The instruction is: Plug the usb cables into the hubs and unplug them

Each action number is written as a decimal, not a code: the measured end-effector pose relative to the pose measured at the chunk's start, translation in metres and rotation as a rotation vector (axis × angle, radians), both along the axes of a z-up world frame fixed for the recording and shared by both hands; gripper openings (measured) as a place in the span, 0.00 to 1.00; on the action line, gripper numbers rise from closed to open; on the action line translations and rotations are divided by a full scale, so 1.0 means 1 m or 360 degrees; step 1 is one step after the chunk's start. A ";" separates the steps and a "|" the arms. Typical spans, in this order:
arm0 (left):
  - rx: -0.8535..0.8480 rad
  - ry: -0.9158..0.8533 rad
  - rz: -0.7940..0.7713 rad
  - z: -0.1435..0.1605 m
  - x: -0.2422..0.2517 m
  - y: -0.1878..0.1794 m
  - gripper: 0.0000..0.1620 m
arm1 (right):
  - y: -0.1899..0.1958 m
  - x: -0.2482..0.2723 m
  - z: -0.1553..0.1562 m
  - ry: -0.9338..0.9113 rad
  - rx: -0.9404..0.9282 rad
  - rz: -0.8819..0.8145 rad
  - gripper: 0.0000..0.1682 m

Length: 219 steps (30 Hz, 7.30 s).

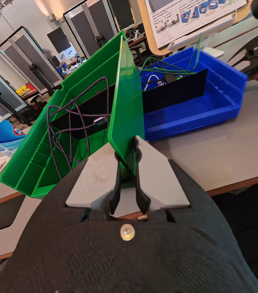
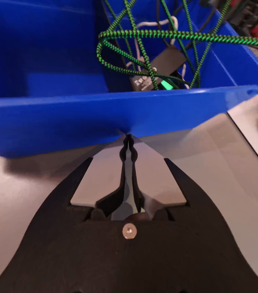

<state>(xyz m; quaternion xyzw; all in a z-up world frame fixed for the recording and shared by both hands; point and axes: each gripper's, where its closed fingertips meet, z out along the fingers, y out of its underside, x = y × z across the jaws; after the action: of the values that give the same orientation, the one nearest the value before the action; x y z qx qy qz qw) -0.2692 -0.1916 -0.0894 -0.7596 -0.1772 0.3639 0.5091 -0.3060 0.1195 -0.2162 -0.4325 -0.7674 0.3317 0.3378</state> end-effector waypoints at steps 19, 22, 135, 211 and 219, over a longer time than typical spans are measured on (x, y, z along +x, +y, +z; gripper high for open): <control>0.0133 0.0452 -0.0015 0.078 0.050 0.005 0.02 | 0.053 0.033 0.037 0.0309 0.0080 -0.0212 0.00; 0.0233 0.0563 -0.0183 0.103 0.081 0.038 0.02 | 0.077 0.054 0.039 0.0311 0.0053 -0.0282 0.00; 0.0195 -0.0458 0.0109 -0.088 -0.050 0.145 0.00 | 0.155 0.150 0.130 0.0774 0.0123 -0.1014 0.00; 0.0281 -0.0545 -0.0236 -0.041 -0.041 0.144 0.21 | 0.109 0.065 0.025 0.0232 -0.0038 -0.0462 0.48; 0.0387 -0.0502 -0.0341 -0.010 -0.050 0.165 0.22 | 0.112 0.063 0.017 0.0169 0.0021 -0.0480 0.57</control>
<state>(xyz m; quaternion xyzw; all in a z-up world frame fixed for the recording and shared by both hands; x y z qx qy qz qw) -0.3196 -0.0264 -0.0996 -0.7546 -0.2155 0.1604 0.5986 -0.2429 0.2311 -0.1990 -0.5223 -0.6770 0.2946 0.4267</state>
